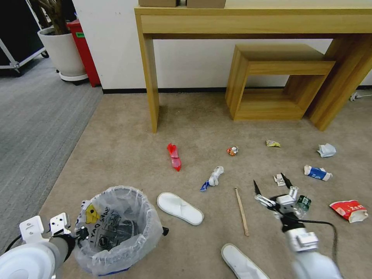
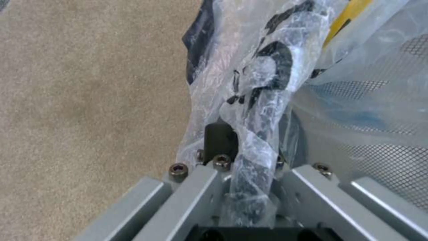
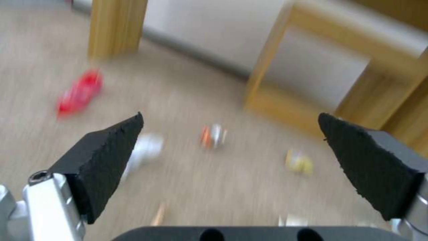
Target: Pick up the trash bin and place the garbage on the floor into it.
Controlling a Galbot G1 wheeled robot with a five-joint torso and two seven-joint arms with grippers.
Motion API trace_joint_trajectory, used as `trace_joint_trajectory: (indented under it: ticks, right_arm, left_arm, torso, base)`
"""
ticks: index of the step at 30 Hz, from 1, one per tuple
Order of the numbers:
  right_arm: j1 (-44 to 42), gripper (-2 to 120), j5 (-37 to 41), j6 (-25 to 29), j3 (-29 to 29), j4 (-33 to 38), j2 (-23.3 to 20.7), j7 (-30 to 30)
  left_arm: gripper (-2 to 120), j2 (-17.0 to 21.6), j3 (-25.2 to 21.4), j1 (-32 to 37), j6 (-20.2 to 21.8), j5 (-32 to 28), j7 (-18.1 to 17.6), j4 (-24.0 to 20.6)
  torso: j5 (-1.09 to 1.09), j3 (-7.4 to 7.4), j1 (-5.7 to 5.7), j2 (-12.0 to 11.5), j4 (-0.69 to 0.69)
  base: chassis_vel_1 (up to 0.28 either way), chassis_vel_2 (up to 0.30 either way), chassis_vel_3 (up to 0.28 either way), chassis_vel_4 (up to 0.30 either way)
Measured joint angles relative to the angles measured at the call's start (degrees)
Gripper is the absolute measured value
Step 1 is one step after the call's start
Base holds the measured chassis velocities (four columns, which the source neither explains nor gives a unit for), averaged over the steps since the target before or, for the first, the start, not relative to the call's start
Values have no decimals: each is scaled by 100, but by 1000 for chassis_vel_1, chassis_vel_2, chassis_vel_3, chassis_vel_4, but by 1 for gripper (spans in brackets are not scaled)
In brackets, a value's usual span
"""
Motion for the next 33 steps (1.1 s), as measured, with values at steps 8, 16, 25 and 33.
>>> trace_joint_trajectory:
  ticks: [8, 16, 25, 33]
  right_arm:
    - [-755, 100, 844, -460, -149, -285, -758, -6]
    - [-896, 100, 1154, -781, -306, -628, -788, -4]
    - [-1423, 100, 2017, -1755, -250, -38, -1345, 40]
    - [-2184, 100, 2281, -2282, 96, 311, -2593, -788]
  left_arm:
    - [0, -167, 82, 35, 18, 130, 62, -5]
    - [0, -194, 95, 66, 19, 200, 76, 10]
    - [0, -313, 162, 237, 40, 478, 135, 53]
    - [0, -486, 33, 569, 52, 794, 228, 4]
  torso:
    - [0, 0, 0, 0, 0]
    - [0, 0, 0, -1, 0]
    - [-2, 0, 0, -1, 0]
    - [-1, 0, 0, 0, 2]
  base:
    - [0, 0, 0, 0]
    - [0, 0, 0, 0]
    - [0, 0, 0, 0]
    - [0, 0, 0, 0]
